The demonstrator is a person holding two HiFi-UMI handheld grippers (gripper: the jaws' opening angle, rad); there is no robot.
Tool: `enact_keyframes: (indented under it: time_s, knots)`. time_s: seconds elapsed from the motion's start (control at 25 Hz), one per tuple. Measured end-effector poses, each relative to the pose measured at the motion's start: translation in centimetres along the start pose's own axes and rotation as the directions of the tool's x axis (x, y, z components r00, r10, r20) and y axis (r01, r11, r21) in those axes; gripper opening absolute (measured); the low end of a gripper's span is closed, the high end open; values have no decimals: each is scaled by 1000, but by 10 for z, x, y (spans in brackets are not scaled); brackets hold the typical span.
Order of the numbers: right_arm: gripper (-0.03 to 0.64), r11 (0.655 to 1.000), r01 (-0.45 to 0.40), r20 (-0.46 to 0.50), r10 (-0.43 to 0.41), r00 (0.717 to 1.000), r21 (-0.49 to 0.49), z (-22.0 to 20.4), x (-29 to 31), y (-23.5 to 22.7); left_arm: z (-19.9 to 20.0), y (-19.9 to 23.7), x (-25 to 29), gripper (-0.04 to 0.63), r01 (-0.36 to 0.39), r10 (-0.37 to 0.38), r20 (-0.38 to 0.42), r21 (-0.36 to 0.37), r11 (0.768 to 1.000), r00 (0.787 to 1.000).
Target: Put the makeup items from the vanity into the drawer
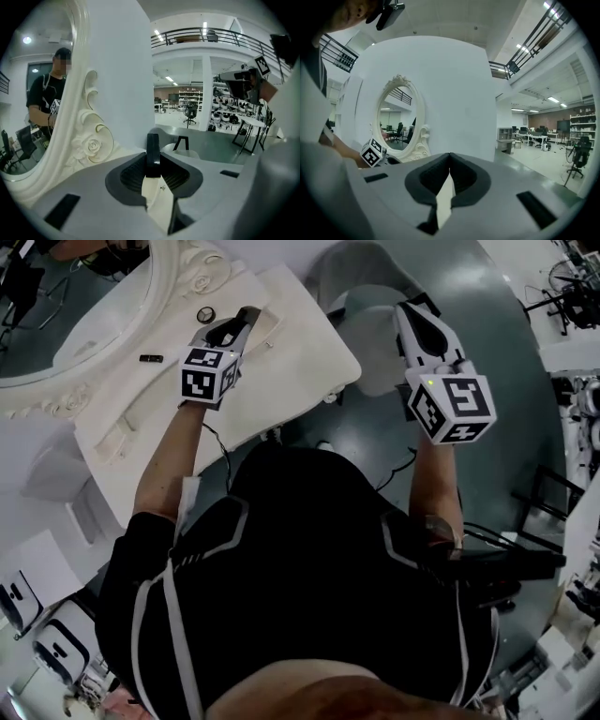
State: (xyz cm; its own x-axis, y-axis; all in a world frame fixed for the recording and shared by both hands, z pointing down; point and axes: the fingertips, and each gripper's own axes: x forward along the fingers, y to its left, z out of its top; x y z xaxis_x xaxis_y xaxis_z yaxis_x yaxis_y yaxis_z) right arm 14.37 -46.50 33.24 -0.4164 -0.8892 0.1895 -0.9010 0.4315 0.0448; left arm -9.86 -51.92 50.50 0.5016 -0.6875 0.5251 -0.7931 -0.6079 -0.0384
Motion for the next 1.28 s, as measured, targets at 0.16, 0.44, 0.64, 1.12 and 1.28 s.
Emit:
enact_keyframes:
  time_s: [0.16,0.44,0.64,1.12,1.28]
  knots:
    - [5,999,50,-36,-49,998,10,-11,5,-3,-25,8,30,94,42,-41,-71,14,999,997]
    - [5,991,126,-97,-123,988,33,-32,5,-7,-54,7,80,94,137,-125,-173,61,989,977]
    - [5,981,191,-138,-184,973,38,-45,-8,-14,-83,11,108,94,157,-133,-272,70,985,953]
    - [5,952,302,-178,-289,941,47,-57,-39,-26,-107,2,136,94,212,-153,-373,123,969,915]
    - [5,950,310,-178,-297,938,49,-55,-43,-30,-106,-1,135,94,232,-169,-377,129,964,911]
